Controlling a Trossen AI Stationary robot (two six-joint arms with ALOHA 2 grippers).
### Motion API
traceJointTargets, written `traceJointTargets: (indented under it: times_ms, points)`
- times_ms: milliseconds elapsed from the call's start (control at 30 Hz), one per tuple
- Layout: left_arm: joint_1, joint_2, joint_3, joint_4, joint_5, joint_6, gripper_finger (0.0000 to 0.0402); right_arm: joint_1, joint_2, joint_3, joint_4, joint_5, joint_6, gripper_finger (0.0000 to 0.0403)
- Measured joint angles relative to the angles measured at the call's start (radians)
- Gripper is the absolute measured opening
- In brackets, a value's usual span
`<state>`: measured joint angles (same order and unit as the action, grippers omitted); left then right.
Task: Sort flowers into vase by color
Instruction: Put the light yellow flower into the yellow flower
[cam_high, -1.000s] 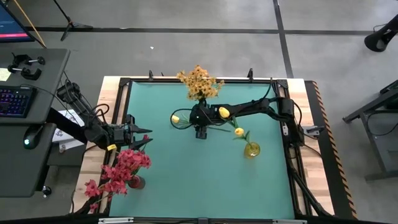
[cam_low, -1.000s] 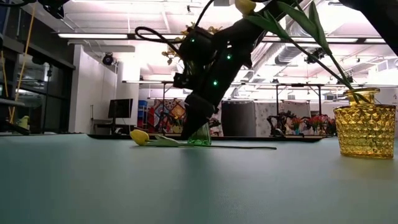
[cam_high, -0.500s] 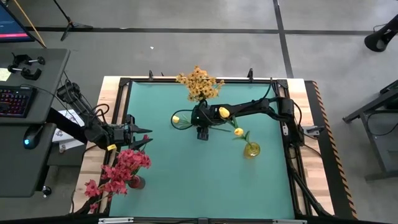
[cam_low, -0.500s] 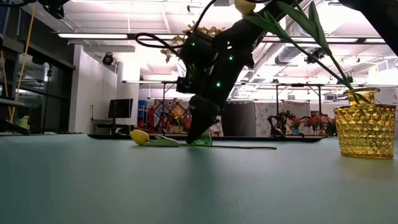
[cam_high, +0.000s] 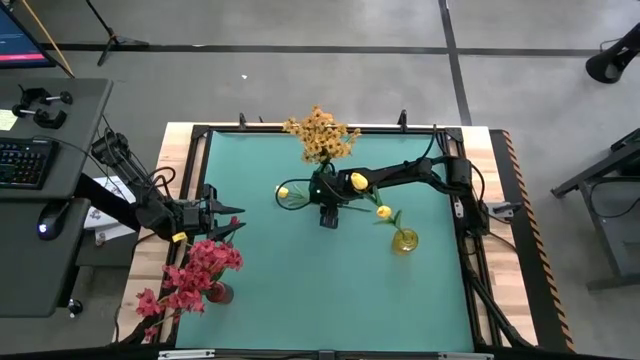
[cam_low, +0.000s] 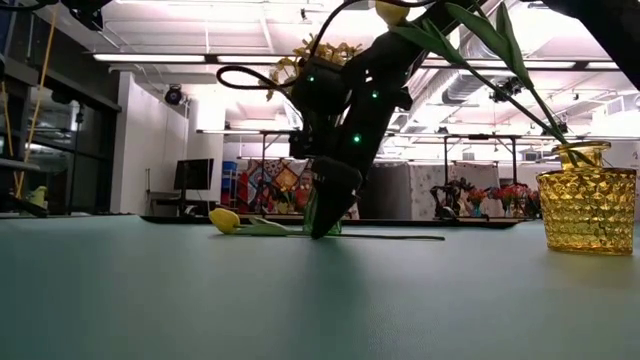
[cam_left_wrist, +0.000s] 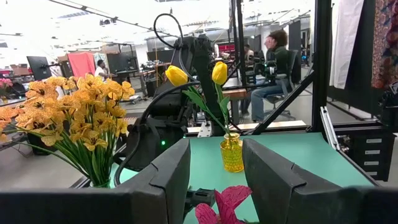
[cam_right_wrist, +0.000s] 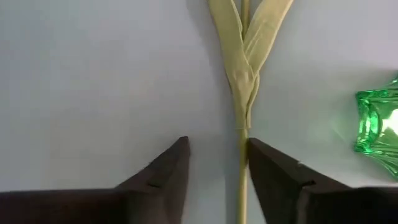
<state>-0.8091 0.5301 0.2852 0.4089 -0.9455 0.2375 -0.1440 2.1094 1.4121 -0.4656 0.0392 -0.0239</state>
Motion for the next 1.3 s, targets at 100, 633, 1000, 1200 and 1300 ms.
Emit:
traceJointTargets:
  times_ms: [100,633,1000,1200,1300]
  points:
    - [0.0,0.0,0.0,-0.001,0.0,0.0,0.0136,0.002,0.001,0.0,-0.004,-0.007,-0.007,0.0113]
    - [0.0,0.0,0.0,-0.001,0.0,0.0,0.0136,0.048,-0.057,-0.009,-0.019,-0.044,-0.066,0.0002]
    - [0.0,0.0,0.0,-0.001,0.0,0.0,0.0136,0.098,-0.185,-0.007,-0.001,-0.04,-0.108,0.0]
    - [0.0,0.0,0.0,-0.002,0.0,0.0,0.0136,0.113,-0.248,-0.007,0.016,-0.021,-0.108,0.0]
    - [0.0,0.0,0.0,-0.001,0.0,-0.001,0.0136,0.112,-0.277,-0.005,0.028,-0.017,-0.108,0.0]
